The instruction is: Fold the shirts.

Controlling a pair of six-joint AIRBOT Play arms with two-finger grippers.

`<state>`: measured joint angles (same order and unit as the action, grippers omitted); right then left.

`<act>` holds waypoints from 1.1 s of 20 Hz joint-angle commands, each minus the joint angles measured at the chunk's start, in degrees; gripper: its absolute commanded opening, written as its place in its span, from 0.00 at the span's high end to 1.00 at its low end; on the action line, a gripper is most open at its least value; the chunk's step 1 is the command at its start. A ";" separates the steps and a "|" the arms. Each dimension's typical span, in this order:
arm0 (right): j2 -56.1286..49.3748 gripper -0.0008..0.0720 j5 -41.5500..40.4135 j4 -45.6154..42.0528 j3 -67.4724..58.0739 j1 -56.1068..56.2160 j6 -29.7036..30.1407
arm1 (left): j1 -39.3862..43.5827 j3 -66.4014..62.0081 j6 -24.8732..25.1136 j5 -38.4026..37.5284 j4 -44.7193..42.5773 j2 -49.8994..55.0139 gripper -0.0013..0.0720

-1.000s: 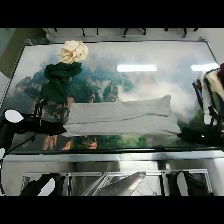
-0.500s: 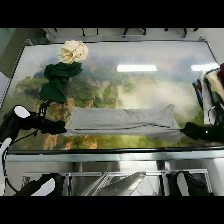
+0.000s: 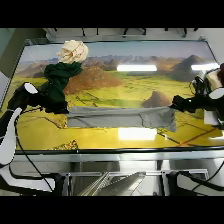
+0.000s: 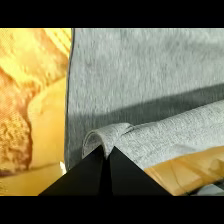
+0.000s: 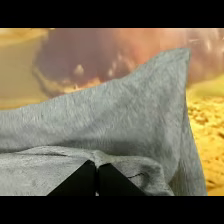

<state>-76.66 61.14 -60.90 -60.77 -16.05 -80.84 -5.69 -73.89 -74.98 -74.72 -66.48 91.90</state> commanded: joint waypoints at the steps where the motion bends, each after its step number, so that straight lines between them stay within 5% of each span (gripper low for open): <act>1: -8.26 0.97 -1.66 0.04 -4.00 1.01 -1.07 | 0.63 -8.68 -0.57 -5.42 -0.37 8.39 0.97; 6: -9.35 0.96 -1.25 -1.84 -4.02 0.76 -1.07 | 1.66 -11.93 -0.52 -6.95 0.52 11.80 0.97; 7: -9.29 0.88 -0.24 -1.79 -4.13 0.74 -1.07 | 2.01 -11.91 -0.52 -6.95 0.44 11.43 0.97; 8: -9.29 0.37 2.10 -2.03 -4.92 0.63 -1.03 | 1.95 -11.91 -0.52 -7.45 0.48 10.88 0.89; 9: -9.29 0.02 5.64 -1.99 -6.34 0.04 -0.52 | 1.77 -11.91 -0.81 -7.91 0.44 10.10 0.56; 10: -9.29 0.02 11.56 -1.81 -8.57 -1.07 1.31 | 1.31 -11.91 -2.08 -8.02 0.44 8.87 0.27; 11: -9.29 0.02 16.26 -1.84 -10.23 -2.14 2.99 | 0.72 -11.91 -3.06 -7.80 0.46 7.43 0.21; 13: -9.29 0.02 23.30 -1.84 -11.78 -4.98 6.23 | -0.83 -11.91 -4.61 -7.72 0.50 4.07 0.21; 16: -9.60 0.02 22.12 -0.68 -10.05 -9.40 9.46 | -1.97 -11.91 -7.74 -7.85 0.52 -2.01 0.22; 17: -10.16 0.02 20.92 0.92 -9.29 -10.78 10.88 | -1.79 -11.91 -8.61 -7.82 0.55 -4.00 0.38; 18: -11.26 0.02 20.28 2.43 -8.92 -12.02 11.89 | -1.31 -11.89 -8.41 -7.93 0.48 -6.10 0.98; 22: -17.77 0.02 19.21 8.09 -8.87 -13.77 16.94 | 2.05 -11.91 -8.04 -5.42 0.50 -11.93 0.97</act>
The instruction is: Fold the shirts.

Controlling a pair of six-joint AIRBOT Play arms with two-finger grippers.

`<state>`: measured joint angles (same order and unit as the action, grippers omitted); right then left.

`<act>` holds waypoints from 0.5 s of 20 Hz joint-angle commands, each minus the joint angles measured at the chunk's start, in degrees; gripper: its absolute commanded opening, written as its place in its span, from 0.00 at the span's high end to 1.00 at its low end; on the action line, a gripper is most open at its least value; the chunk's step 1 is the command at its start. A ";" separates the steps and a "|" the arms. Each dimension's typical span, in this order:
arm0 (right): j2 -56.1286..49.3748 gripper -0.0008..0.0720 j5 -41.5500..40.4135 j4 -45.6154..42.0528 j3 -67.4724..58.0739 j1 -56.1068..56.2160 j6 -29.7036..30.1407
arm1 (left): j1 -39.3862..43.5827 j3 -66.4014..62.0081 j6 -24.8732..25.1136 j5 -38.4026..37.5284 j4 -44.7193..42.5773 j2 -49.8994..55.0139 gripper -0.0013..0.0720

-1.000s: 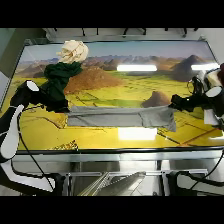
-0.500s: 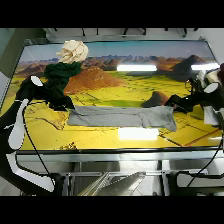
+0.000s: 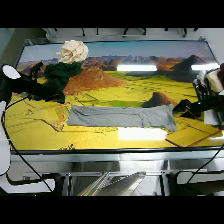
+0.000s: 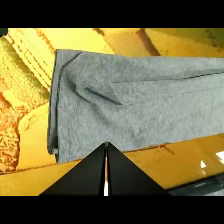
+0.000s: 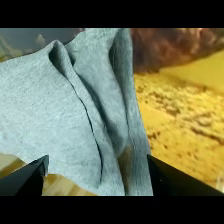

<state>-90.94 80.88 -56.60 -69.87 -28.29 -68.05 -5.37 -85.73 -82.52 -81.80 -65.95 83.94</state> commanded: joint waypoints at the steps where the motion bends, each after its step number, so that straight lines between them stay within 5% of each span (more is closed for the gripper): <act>1: -4.76 0.02 -0.94 3.78 0.22 -1.49 5.03 | 2.54 -0.07 -0.50 1.68 -0.02 -4.63 0.97; 10: -10.14 0.03 2.32 6.40 0.42 0.61 10.71 | 8.35 0.13 -1.62 2.16 -0.04 -5.55 0.97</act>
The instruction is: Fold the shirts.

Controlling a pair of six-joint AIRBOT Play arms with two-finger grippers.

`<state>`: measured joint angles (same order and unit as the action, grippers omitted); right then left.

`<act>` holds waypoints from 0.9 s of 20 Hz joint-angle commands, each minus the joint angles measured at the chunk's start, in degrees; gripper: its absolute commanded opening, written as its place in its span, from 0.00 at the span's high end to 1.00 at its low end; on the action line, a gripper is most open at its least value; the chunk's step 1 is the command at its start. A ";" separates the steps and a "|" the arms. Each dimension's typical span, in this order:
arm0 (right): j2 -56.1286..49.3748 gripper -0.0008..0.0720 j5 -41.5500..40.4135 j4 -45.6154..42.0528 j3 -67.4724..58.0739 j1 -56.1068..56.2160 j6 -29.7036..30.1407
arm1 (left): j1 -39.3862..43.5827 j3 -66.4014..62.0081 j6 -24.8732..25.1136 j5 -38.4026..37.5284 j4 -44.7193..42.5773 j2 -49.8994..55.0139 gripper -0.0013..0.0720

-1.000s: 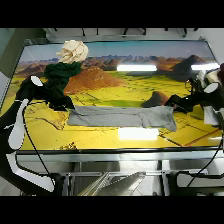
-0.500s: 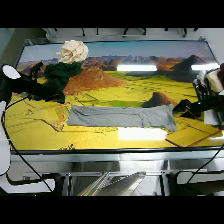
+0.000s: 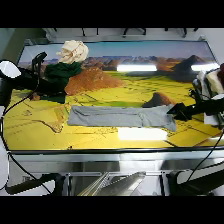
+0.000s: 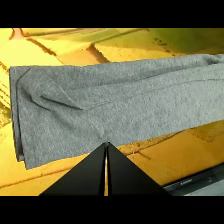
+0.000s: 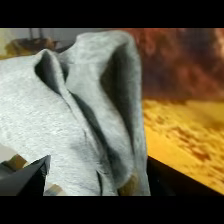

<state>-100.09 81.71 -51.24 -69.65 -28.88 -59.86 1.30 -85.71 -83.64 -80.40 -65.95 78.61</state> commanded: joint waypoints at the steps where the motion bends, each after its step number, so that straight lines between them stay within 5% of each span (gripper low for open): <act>1: -0.98 0.03 1.92 1.73 0.24 2.29 2.89 | 2.29 0.50 -0.81 1.55 -0.04 -0.22 0.97; 3: -0.98 0.08 1.60 2.95 0.24 4.37 2.89 | 3.96 1.88 -1.55 3.06 0.00 -0.22 0.97; 4: -0.98 0.34 1.22 3.13 0.24 5.16 2.86 | 5.01 2.71 -1.55 3.41 -0.02 -0.20 0.97; 5: -0.90 0.87 1.40 3.08 0.22 5.57 3.08 | 5.97 3.61 -1.55 3.87 -0.02 -0.22 0.97; 6: -0.28 0.97 1.90 2.84 0.24 5.84 3.37 | 7.15 4.44 -1.55 4.20 0.02 -0.22 0.97; 12: 16.39 0.97 -0.70 -1.29 0.22 9.09 -5.40 | 20.48 10.91 -4.90 19.69 0.07 1.46 0.97; 18: 28.11 0.97 0.26 -4.39 0.22 15.58 -15.28 | 34.10 -3.41 -6.73 25.11 0.02 19.19 0.97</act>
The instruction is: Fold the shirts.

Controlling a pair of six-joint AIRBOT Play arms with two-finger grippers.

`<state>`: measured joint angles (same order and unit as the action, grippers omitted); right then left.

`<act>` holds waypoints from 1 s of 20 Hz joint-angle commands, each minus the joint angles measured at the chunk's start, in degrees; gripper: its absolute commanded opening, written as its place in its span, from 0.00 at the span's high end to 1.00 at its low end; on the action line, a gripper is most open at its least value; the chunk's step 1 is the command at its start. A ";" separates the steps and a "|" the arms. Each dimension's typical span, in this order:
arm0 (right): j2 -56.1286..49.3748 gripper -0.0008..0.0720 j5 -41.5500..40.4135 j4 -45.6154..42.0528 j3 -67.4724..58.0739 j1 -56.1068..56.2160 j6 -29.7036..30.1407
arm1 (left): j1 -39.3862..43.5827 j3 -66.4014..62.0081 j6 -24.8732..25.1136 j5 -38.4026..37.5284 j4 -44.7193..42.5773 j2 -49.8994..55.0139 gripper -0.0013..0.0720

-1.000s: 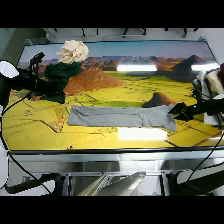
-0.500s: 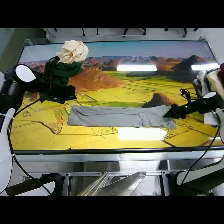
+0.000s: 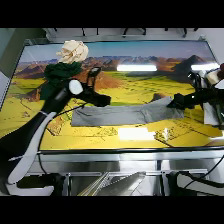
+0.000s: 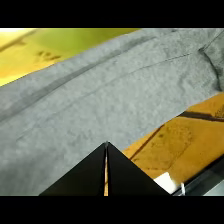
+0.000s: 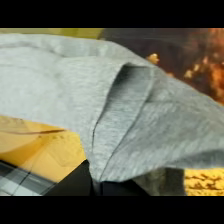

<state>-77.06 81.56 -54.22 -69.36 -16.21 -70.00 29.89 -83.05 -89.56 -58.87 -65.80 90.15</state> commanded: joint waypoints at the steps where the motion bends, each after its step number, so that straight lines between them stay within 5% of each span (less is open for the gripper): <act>1: 6.29 0.97 0.37 -1.14 -0.07 3.76 -6.38 | 6.69 -9.09 -0.83 3.61 -0.17 10.99 0.97; 11: 11.78 0.97 1.36 6.54 -1.70 5.01 -11.06 | 9.25 -30.27 -4.22 -4.68 -0.13 31.65 0.97; 20: 11.23 0.97 1.20 8.44 -4.90 6.25 -11.15 | 9.31 -32.76 -4.26 -8.48 1.86 31.80 0.97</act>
<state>-65.56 82.83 -46.46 -73.82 -10.31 -80.99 39.53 -115.35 -94.28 -64.77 -64.75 122.89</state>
